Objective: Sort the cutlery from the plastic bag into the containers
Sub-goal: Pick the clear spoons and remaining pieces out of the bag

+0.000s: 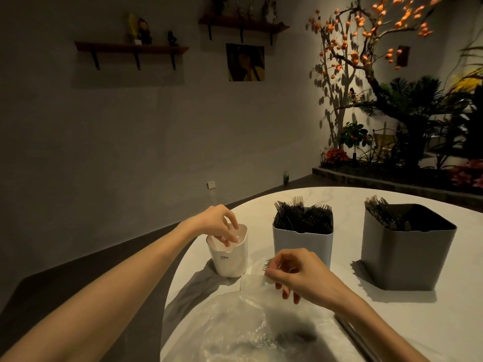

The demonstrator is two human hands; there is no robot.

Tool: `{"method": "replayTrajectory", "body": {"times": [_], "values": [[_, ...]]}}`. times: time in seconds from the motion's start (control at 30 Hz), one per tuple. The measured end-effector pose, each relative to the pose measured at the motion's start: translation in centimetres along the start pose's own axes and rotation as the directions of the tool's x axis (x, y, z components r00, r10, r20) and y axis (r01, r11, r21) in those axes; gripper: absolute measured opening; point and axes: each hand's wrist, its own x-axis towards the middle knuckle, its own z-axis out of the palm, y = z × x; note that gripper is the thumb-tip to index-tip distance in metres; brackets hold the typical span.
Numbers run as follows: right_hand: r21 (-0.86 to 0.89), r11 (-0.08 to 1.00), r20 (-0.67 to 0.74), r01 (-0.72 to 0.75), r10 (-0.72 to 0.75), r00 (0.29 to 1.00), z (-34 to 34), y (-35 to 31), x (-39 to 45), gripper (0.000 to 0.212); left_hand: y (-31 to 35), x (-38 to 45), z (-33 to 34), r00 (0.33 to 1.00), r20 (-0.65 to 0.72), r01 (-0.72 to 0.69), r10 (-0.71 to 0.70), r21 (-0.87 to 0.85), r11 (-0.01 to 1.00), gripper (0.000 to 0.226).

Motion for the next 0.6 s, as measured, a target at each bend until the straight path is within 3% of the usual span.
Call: {"method": "replayTrajectory", "body": {"times": [0.17, 0.23, 0.33, 0.47, 0.6], "values": [[-0.038, 0.999, 0.020, 0.038, -0.038, 0.999, -2.2, -0.5, -1.5, 0.015, 1.4, -1.8, -1.2, 0.953, -0.296, -0.053, 0.057, 0.023, 0.998, 0.008], [-0.062, 0.998, -0.027, -0.012, 0.010, 1.000, -4.0, 0.2, -3.1, 0.015, 3.5, -3.0, -0.8, 0.913, -0.386, -0.121, 0.131, 0.051, 0.991, 0.009], [-0.133, 0.978, -0.071, -0.162, 0.154, 0.986, -6.5, 1.4, -5.8, 0.016, 7.6, -5.3, 0.9, 0.876, -0.414, -0.267, 0.247, 0.012, 0.964, 0.011], [-0.324, 0.856, -0.052, -0.404, 0.410, 0.911, -8.0, 2.9, -9.4, 0.029, 13.0, -8.4, 4.6, 0.871, -0.304, -0.415, 0.386, -0.033, 0.909, 0.011], [-0.551, 0.692, -0.102, -0.466, 0.498, 0.861, -6.2, 4.5, -12.2, 0.045, 16.4, -9.8, 8.5, 0.866, -0.079, -0.485, 0.493, 0.104, 0.868, 0.011]]}}
